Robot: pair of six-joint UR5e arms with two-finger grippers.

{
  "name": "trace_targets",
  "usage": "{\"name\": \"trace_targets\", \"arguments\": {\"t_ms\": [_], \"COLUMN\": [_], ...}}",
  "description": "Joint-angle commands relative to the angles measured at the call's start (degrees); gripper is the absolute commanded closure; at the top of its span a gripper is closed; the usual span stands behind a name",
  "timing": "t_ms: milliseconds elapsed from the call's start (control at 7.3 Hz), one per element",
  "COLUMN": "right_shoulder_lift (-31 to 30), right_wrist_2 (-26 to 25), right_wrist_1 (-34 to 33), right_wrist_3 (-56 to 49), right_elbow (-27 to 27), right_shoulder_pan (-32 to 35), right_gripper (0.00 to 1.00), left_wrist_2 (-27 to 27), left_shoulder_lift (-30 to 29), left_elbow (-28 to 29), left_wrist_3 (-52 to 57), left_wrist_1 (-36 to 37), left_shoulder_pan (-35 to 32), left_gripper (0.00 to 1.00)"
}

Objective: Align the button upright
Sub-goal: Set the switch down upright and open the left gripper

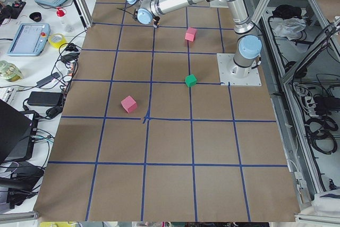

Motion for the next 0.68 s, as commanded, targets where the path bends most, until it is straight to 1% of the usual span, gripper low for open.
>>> {"name": "trace_targets", "arguments": {"t_ms": [0, 137, 274, 411, 548], "right_shoulder_lift": [0.0, 0.0, 0.0, -0.1, 0.0], "right_wrist_2": [0.0, 0.0, 0.0, 0.0, 0.0], "right_wrist_1": [0.0, 0.0, 0.0, 0.0, 0.0], "right_wrist_3": [0.0, 0.0, -0.1, 0.1, 0.0], "right_elbow": [0.0, 0.0, 0.0, 0.0, -0.1], "right_shoulder_pan": [0.0, 0.0, 0.0, 0.0, 0.0], "right_gripper": [0.00, 0.00, 0.00, 0.00, 0.00], "left_wrist_2": [3.9, 8.5, 9.8, 13.2, 19.0], "left_shoulder_lift": [8.5, 12.7, 15.7, 19.3, 23.3], "left_elbow": [0.5, 0.3, 0.3, 0.2, 0.3], "left_wrist_3": [0.2, 2.2, 5.6, 15.0, 25.6], "left_wrist_1": [-3.1, -4.4, -5.8, -11.8, -17.4], "left_shoulder_pan": [0.1, 0.1, 0.0, 0.1, 0.3], "left_gripper": [0.02, 0.02, 0.04, 0.04, 0.04]}}
